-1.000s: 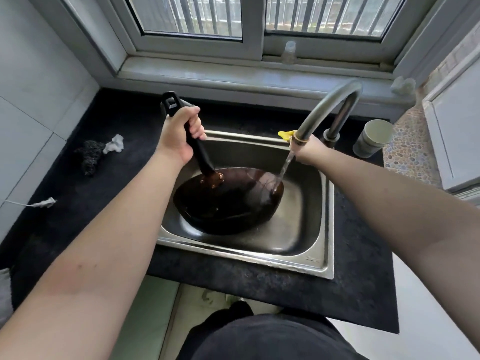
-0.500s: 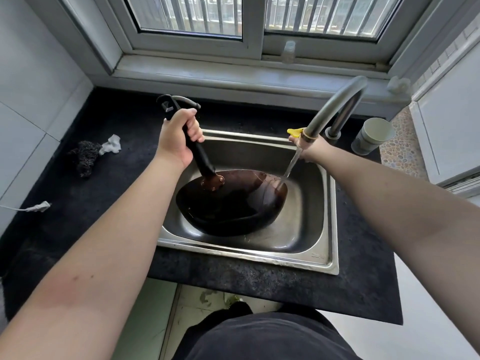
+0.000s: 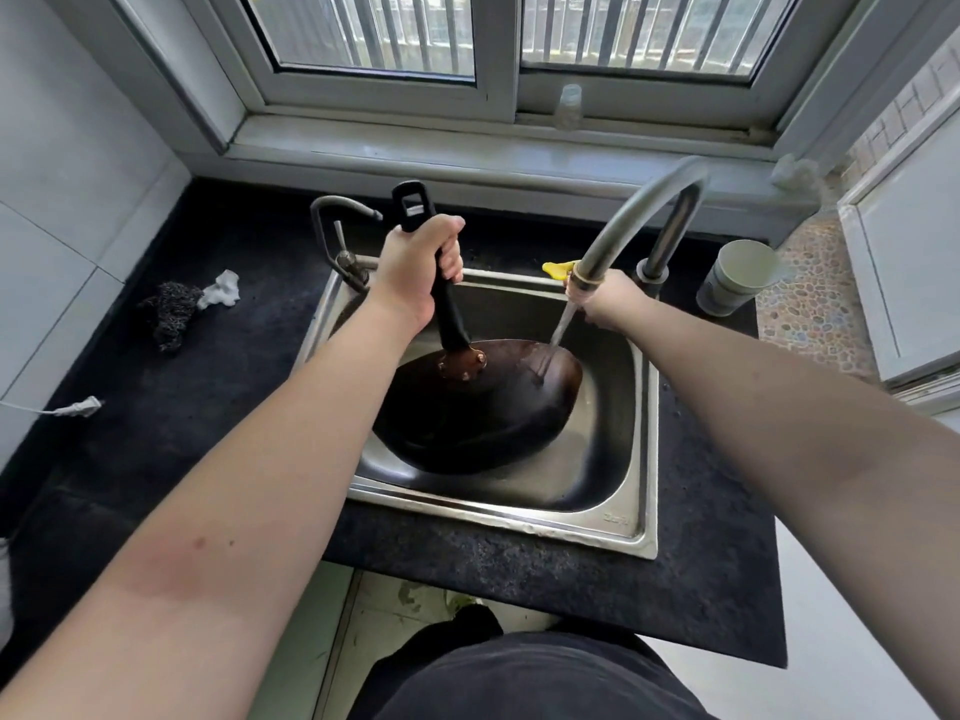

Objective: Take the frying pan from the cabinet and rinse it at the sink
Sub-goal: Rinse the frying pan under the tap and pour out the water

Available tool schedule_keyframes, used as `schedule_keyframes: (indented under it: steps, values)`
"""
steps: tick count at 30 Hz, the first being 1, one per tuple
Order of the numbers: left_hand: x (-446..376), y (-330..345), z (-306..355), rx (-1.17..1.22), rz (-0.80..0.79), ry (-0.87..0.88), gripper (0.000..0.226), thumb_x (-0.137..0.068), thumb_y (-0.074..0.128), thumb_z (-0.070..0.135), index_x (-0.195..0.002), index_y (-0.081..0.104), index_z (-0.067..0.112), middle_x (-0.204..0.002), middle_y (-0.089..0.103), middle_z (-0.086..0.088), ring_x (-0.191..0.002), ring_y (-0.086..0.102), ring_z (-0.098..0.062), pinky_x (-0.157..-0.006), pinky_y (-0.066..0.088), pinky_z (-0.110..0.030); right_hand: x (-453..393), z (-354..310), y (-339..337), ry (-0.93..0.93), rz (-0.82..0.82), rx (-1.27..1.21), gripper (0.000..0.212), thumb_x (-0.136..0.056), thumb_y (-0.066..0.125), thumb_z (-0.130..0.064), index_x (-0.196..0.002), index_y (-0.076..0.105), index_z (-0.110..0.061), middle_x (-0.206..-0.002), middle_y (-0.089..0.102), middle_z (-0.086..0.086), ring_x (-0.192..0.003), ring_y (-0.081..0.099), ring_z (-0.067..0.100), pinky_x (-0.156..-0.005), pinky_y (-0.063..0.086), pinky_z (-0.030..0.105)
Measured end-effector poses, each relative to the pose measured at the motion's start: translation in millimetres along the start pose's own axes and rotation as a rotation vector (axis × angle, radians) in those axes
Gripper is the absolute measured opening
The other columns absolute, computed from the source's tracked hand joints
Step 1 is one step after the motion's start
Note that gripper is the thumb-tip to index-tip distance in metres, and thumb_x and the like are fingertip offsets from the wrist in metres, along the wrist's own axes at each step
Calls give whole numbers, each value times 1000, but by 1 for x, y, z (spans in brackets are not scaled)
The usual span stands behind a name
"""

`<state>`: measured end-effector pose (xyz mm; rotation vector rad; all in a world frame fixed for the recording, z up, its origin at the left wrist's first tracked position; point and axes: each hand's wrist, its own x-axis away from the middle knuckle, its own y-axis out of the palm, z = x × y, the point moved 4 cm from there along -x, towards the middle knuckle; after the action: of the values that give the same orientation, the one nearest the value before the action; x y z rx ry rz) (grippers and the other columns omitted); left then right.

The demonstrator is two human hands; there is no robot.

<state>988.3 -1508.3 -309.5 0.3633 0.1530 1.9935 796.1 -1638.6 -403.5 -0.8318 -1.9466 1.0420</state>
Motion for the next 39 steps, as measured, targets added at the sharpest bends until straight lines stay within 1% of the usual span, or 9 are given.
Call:
schedule_keyframes:
  steps: [2, 5, 7, 11, 22, 26, 34, 36, 39]
  values:
    - [0, 2, 1, -11, 18, -1, 37, -81, 56, 13, -50, 35, 15, -43, 30, 0, -43, 28, -16, -50, 29, -28, 6, -3, -4, 8, -10, -44, 33, -97, 47, -9, -128, 58, -5, -120, 63, 18, -110, 58, 36, -89, 46, 35]
    - [2, 1, 2, -28, 31, -8, 36, -81, 54, 13, -51, 34, 15, -44, 29, 0, -44, 28, -17, -50, 31, -28, 0, 2, -2, -20, -10, 26, 35, -96, 43, -5, -130, 53, -7, -120, 62, 18, -106, 57, 35, -75, 38, 30]
    - [4, 5, 1, -49, 29, -9, 37, -81, 54, 13, -49, 34, 16, -44, 29, -1, -44, 28, -17, -50, 31, -28, -4, 5, 1, -43, -36, -8, 32, -99, 37, -10, -127, 53, -7, -116, 62, 18, -104, 57, 35, -74, 35, 30]
    - [10, 26, -3, -95, 8, 6, 38, -81, 53, 11, -48, 34, 16, -43, 30, 0, -43, 28, -16, -49, 30, -28, 0, 3, -5, -28, -42, -38, 29, -99, 36, -13, -118, 57, -7, -101, 62, 15, -85, 51, 27, -72, 38, 31]
    - [17, 54, -7, -145, 61, 19, 40, -80, 54, 8, -45, 37, 19, -42, 33, 0, -43, 30, -15, -50, 32, -27, 3, -2, -10, -66, -48, 44, 31, -99, 38, -11, -125, 55, -10, -114, 62, 16, -103, 58, 33, -79, 44, 38]
    - [20, 48, -6, -151, 78, 27, 38, -79, 53, 7, -47, 34, 16, -42, 32, 0, -43, 30, -16, -51, 32, -28, 4, -3, -12, -64, -61, 59, 31, -100, 38, -11, -125, 54, -10, -111, 62, 15, -97, 57, 31, -74, 43, 36]
    - [22, 12, 0, -103, 132, 46, 35, -78, 54, 13, -50, 33, 15, -41, 31, -1, -42, 30, -16, -50, 33, -28, 6, -5, -12, -59, -76, 76, 22, -98, 41, -9, -112, 58, -6, -103, 63, 18, -92, 58, 33, -73, 42, 37]
    - [22, 2, 2, -78, 136, 47, 35, -78, 54, 14, -50, 33, 14, -42, 32, -1, -43, 31, -17, -51, 33, -28, 7, -4, -13, -45, -65, 44, 22, -99, 40, -11, -110, 58, -6, -94, 59, 15, -83, 54, 29, -71, 43, 37]
    - [21, -6, 3, -45, 131, 47, 35, -78, 55, 14, -49, 35, 15, -42, 33, -1, -43, 31, -17, -52, 34, -29, 9, -5, -15, -17, -64, 12, 19, -99, 41, -13, -105, 58, -8, -90, 56, 11, -82, 53, 28, -72, 45, 38]
